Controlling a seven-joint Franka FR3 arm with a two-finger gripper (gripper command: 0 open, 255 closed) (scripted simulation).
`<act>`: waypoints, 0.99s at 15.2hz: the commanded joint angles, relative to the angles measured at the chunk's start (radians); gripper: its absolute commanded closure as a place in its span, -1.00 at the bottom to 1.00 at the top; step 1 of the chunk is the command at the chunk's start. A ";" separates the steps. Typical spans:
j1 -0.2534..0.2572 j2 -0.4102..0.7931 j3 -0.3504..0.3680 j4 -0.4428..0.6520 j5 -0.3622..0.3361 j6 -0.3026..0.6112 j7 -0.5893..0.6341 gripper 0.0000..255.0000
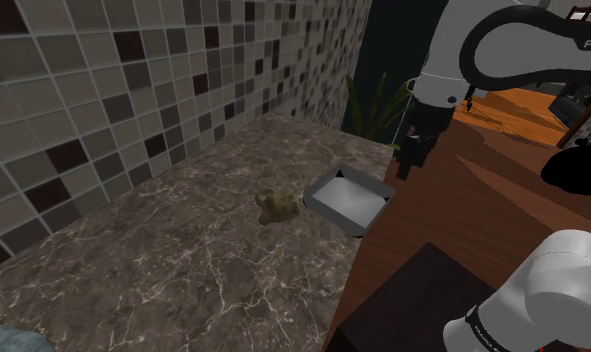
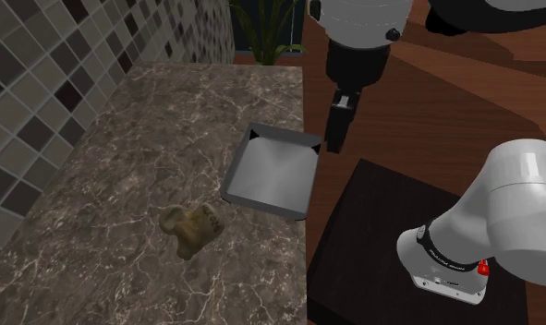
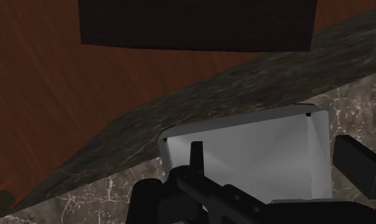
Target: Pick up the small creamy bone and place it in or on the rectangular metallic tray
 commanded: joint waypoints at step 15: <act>0.079 0.474 0.196 0.272 0.082 0.283 0.235 -1.00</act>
